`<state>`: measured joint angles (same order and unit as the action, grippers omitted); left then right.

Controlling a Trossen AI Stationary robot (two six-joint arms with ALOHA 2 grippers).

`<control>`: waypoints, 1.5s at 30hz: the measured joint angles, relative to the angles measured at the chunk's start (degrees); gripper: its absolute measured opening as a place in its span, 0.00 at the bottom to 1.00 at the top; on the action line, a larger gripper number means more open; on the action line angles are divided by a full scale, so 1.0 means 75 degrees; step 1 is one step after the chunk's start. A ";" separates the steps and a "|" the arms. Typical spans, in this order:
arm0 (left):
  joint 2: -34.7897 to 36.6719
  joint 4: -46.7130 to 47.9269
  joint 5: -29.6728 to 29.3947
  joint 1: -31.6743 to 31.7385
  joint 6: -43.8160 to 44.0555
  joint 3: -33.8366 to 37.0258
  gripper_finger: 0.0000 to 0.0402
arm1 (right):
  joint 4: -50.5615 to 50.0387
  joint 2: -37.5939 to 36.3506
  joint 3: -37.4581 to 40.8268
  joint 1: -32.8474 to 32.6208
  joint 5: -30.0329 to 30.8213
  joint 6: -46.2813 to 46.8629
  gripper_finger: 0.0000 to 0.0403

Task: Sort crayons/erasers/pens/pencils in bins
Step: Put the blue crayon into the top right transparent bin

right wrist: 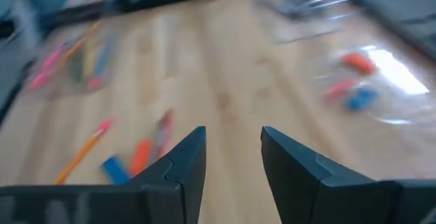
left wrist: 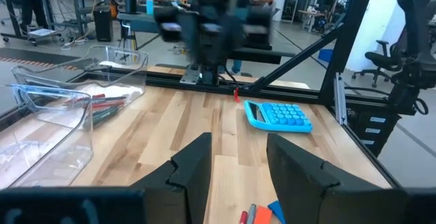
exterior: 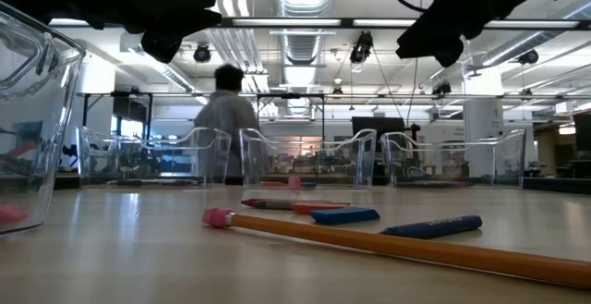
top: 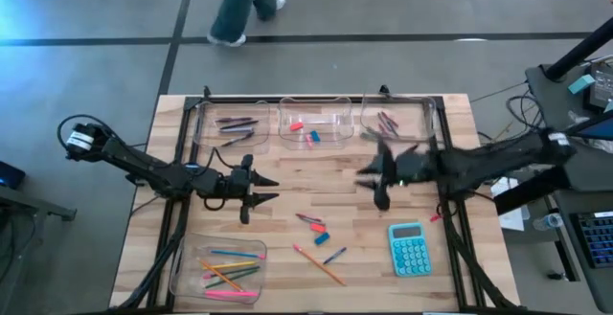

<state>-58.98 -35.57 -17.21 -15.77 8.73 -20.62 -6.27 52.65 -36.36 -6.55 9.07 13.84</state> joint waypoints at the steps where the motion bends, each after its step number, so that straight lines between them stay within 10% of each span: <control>1: 0.0000 0.0003 0.0000 0.0000 0.0000 0.0000 0.32 | 0.0114 0.0203 0.0000 -0.0302 0.0007 0.0022 0.33; 25: 0.0000 0.0000 0.0000 -0.0003 0.0175 0.0000 0.32 | 0.2457 0.5664 -0.1410 -0.3121 -0.0473 0.1112 0.33; 45: 0.0000 0.0003 0.0000 -0.0003 0.0189 0.0023 0.32 | 0.1068 0.6441 -0.1623 -0.3138 -0.0237 0.1117 0.30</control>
<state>-58.98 -35.55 -17.21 -15.79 10.15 -20.45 1.74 100.96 -48.53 -30.09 7.29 22.22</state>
